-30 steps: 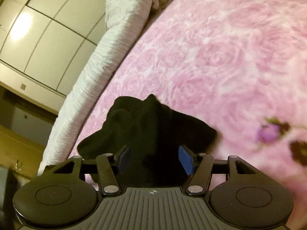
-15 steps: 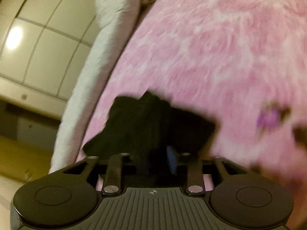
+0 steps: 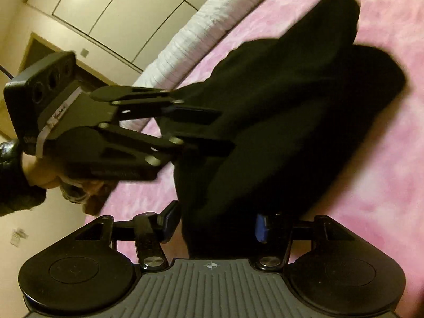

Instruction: Fold clothes

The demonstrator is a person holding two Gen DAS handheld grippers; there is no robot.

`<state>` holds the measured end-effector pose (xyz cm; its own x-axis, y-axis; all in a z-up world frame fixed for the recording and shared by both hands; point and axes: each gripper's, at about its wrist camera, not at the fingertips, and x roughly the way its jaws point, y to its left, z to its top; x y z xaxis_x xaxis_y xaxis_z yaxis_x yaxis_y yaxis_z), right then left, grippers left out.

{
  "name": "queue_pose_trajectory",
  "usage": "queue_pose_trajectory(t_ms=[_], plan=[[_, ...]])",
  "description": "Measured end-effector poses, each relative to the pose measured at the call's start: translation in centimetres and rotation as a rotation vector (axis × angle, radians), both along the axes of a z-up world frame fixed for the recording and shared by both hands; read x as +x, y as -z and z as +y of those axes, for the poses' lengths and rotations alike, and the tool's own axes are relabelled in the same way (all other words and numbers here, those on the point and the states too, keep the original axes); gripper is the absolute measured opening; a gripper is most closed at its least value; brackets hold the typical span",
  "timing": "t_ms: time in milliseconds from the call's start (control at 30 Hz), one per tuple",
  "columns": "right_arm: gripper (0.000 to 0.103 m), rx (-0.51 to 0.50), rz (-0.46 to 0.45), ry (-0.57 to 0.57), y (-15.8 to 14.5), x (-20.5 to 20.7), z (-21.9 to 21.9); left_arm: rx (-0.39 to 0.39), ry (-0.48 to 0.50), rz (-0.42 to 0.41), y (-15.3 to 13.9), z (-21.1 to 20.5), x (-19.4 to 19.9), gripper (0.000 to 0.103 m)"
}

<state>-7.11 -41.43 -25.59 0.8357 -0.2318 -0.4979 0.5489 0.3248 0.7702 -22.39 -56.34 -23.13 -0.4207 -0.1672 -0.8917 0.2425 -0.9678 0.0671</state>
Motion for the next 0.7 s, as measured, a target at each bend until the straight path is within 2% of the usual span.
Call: queue_pose_trajectory(t_ms=[133,267,400,500,567,633,700], plan=[[0.055,0.145,-0.088,0.052,0.9,-1.2,2.7,0.000,-0.015,-0.029,1.5,-0.4,-1.1,0.041],[0.051,0.196,-0.114,0.111,1.7,-2.3,3.9,0.008,-0.008,-0.042,1.5,-0.9,-1.3,0.047],[0.051,0.195,-0.083,0.078,0.7,-2.9,3.9,-0.017,-0.017,-0.022,-0.2,-0.8,-0.4,0.043],[0.052,0.207,0.006,0.048,-0.5,-3.7,5.1,-0.102,-0.041,0.012,-2.1,-0.1,2.3,0.041],[0.052,0.110,0.120,0.033,-2.6,-3.9,5.7,-0.186,-0.039,0.017,-3.2,0.6,4.7,0.042],[0.053,-0.003,0.240,0.005,-4.6,-3.6,6.0,-0.314,0.034,-0.039,-3.2,2.0,7.4,0.042],[0.055,-0.150,0.363,-0.065,-6.3,-1.6,6.1,-0.426,0.132,-0.120,-2.1,3.3,9.5,0.044]])
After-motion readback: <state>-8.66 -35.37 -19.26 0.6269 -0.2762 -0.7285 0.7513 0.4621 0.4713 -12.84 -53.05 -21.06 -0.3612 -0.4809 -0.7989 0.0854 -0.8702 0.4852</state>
